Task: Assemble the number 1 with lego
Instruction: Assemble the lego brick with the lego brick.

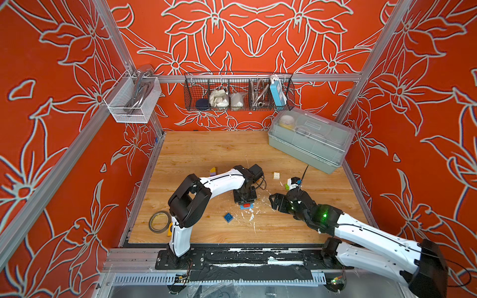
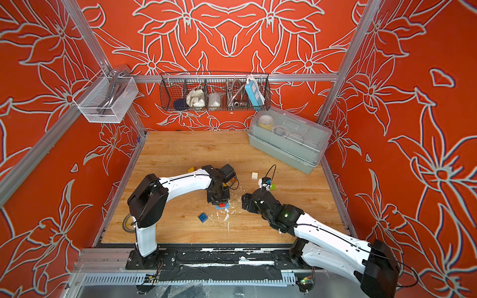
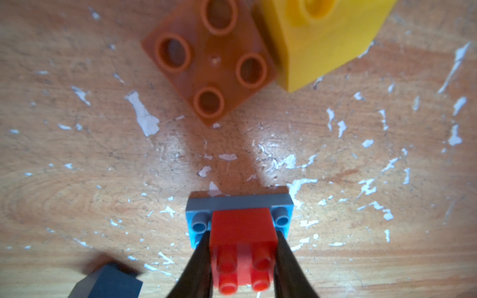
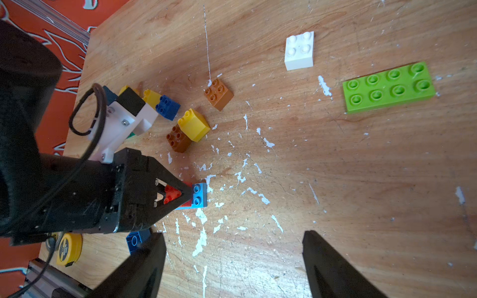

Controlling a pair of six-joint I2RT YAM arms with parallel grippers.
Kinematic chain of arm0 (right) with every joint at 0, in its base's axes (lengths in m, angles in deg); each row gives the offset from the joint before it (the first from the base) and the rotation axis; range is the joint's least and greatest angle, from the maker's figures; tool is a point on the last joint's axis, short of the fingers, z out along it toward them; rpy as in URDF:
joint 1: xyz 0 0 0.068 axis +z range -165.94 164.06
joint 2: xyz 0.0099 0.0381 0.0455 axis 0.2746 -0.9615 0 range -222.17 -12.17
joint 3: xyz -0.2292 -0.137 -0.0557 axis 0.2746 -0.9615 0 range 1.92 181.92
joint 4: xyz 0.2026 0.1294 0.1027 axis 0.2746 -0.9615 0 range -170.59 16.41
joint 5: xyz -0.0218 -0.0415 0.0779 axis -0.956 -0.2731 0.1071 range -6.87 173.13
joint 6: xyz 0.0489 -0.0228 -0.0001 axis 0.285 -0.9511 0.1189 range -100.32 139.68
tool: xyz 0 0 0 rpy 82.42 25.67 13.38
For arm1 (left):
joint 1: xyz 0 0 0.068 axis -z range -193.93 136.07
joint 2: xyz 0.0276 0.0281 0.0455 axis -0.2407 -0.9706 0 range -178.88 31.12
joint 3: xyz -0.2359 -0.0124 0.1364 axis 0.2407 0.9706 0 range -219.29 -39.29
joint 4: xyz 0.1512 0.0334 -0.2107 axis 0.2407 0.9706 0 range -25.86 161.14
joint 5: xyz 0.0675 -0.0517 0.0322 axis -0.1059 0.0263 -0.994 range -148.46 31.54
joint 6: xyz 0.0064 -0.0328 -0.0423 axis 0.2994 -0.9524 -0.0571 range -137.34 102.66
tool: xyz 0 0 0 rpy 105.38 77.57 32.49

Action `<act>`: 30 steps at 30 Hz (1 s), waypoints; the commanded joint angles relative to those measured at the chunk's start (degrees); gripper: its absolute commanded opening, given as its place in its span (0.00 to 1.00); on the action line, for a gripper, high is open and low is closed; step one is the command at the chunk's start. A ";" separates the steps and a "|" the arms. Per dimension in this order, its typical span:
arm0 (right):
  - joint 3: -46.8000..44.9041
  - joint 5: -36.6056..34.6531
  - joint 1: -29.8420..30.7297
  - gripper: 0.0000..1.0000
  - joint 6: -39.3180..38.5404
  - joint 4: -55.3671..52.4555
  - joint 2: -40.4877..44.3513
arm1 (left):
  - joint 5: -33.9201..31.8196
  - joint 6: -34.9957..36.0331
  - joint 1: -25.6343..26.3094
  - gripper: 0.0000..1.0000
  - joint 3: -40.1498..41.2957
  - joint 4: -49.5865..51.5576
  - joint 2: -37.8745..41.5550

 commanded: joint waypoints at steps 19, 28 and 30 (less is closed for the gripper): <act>-0.14 0.75 -0.44 0.88 -0.65 0.64 0.91 | -3.74 -4.83 1.67 0.03 3.21 -1.32 -0.80; -0.04 0.92 -0.44 0.88 -0.64 0.82 0.48 | -3.41 -2.66 3.25 0.03 4.71 -2.11 0.74; -0.01 0.83 -0.44 0.88 -0.52 0.82 0.39 | -3.06 -2.42 3.33 0.03 4.87 -1.78 0.74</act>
